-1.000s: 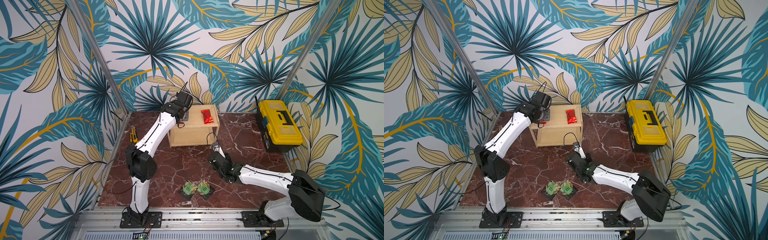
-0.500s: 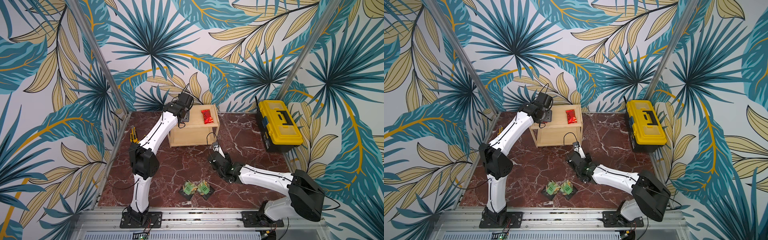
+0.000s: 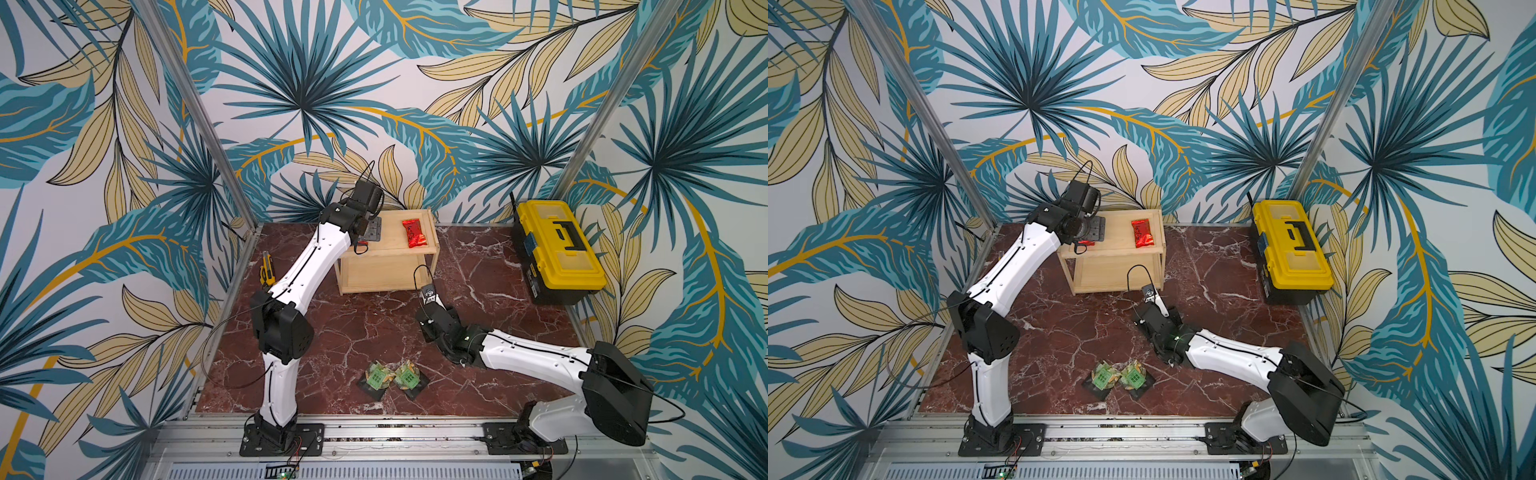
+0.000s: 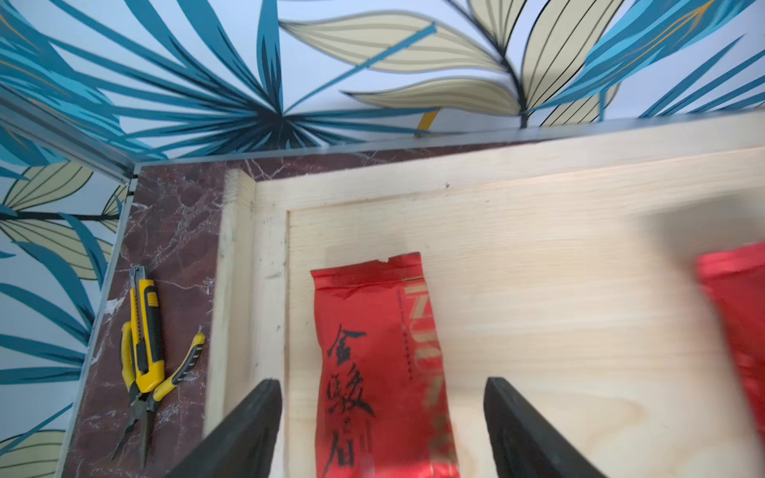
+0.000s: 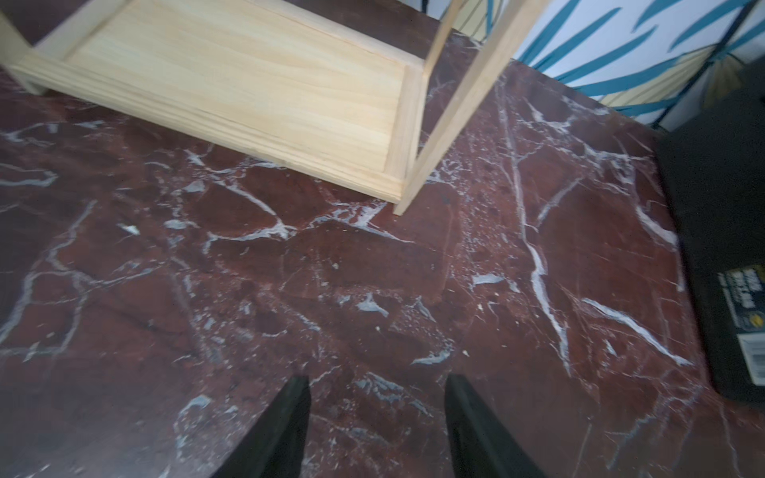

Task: Place the tea bags on the shelf by color
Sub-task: Place the tea bag on the shelf.

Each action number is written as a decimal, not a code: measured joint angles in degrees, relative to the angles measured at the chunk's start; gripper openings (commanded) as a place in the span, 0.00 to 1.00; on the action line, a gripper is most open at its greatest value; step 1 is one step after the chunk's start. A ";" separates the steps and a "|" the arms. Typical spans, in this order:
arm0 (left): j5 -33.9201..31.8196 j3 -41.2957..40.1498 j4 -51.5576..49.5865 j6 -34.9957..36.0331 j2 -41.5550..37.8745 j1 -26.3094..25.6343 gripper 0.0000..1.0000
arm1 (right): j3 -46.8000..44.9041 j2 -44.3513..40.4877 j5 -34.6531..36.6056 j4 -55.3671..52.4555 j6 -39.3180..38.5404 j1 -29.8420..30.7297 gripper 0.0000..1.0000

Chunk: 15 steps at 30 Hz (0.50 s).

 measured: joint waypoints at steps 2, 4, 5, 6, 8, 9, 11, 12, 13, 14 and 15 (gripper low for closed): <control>0.85 -4.13 1.62 -0.09 -6.27 -1.31 0.81 | -0.42 -1.92 -3.08 0.46 -1.07 1.20 0.58; 1.60 -9.68 3.96 -0.52 -13.55 -3.15 0.81 | -1.29 -3.87 -5.31 1.11 -2.05 3.65 0.58; 2.23 -13.16 5.38 -0.83 -17.66 -3.98 0.81 | -1.86 -4.74 -6.12 1.46 -2.47 5.46 0.58; 2.89 -16.04 6.49 -1.11 -20.85 -4.74 0.80 | -2.43 -5.35 -6.54 1.88 -2.82 7.39 0.57; 4.94 -24.02 9.27 -2.56 -28.87 -6.05 0.79 | -3.76 -5.79 -6.78 2.91 -3.34 12.35 0.55; 5.55 -27.17 10.01 -3.15 -31.69 -6.14 0.78 | -4.44 -5.66 -6.67 3.48 -3.45 14.69 0.54; 6.95 -34.99 10.99 -4.94 -37.90 -6.12 0.77 | -5.42 -4.04 -6.25 4.35 -3.45 19.43 0.54; 7.61 -37.59 10.97 -5.66 -39.65 -6.12 0.76 | -5.44 -2.91 -5.92 4.59 -3.39 20.96 0.54; 8.24 -40.33 10.58 -6.34 -41.31 -6.12 0.75 | -5.31 -0.87 -5.46 4.90 -2.93 22.86 0.54; 9.01 -42.88 9.75 -7.17 -42.73 -6.08 0.75 | -4.90 1.33 -4.92 4.83 -2.38 24.50 0.54; 9.40 -44.61 9.16 -7.80 -43.58 -6.08 0.75 | -4.20 3.52 -4.31 4.55 -1.86 26.01 0.53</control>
